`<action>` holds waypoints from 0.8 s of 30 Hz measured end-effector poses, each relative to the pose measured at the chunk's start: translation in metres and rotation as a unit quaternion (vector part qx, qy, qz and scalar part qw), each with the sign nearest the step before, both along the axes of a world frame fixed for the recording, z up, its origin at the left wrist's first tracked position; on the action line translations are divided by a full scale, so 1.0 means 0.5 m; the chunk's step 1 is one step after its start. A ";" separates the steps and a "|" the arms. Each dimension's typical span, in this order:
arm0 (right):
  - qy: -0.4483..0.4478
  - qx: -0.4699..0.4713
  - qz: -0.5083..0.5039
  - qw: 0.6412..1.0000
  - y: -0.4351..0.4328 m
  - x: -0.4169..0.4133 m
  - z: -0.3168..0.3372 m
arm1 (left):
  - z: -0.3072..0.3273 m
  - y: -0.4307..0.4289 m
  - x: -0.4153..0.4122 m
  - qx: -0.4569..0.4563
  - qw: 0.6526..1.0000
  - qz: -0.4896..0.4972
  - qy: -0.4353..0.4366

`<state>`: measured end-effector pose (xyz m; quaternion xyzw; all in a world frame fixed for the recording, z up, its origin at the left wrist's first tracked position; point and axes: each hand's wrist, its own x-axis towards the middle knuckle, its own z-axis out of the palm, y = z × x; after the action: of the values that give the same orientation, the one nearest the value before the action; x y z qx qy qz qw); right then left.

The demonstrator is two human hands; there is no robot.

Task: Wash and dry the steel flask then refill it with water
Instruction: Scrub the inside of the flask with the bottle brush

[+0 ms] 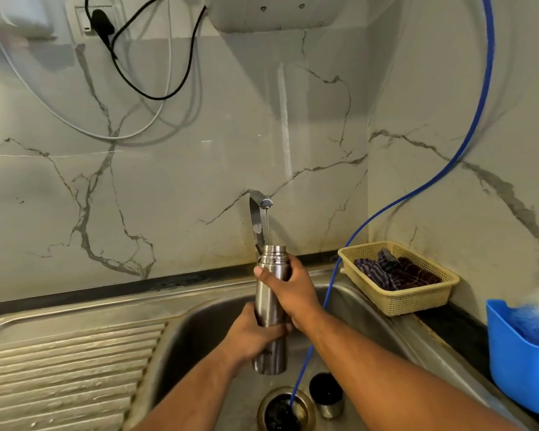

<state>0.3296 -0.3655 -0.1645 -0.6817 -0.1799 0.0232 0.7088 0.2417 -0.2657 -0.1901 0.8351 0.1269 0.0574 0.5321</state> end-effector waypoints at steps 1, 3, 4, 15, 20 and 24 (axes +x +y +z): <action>-0.004 -0.014 0.001 1.000 -0.004 -0.010 0.008 | 0.006 0.003 -0.006 0.011 1.000 -0.006 0.004; -0.027 -0.050 -0.019 0.998 -0.014 -0.028 0.035 | 0.039 -0.005 -0.025 0.029 0.999 -0.014 0.005; -0.043 -0.067 -0.040 0.996 -0.020 -0.033 0.051 | 0.059 -0.012 -0.035 0.040 0.999 -0.015 0.002; -0.203 -0.512 -0.093 0.830 -0.145 -0.101 0.063 | 0.081 -0.046 -0.134 0.702 0.701 0.128 0.009; -0.233 -0.546 -0.092 0.800 -0.222 -0.107 0.108 | 0.123 -0.045 -0.123 0.804 0.590 0.071 -0.001; -0.279 -0.525 -0.112 0.796 -0.245 -0.099 0.164 | 0.195 -0.029 -0.123 0.866 0.491 0.053 -0.075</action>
<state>0.2803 -0.4882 -0.0826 -0.9417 -0.2522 -0.1561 0.1587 0.1800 -0.2803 -0.0924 0.8602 0.0172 0.2289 -0.4554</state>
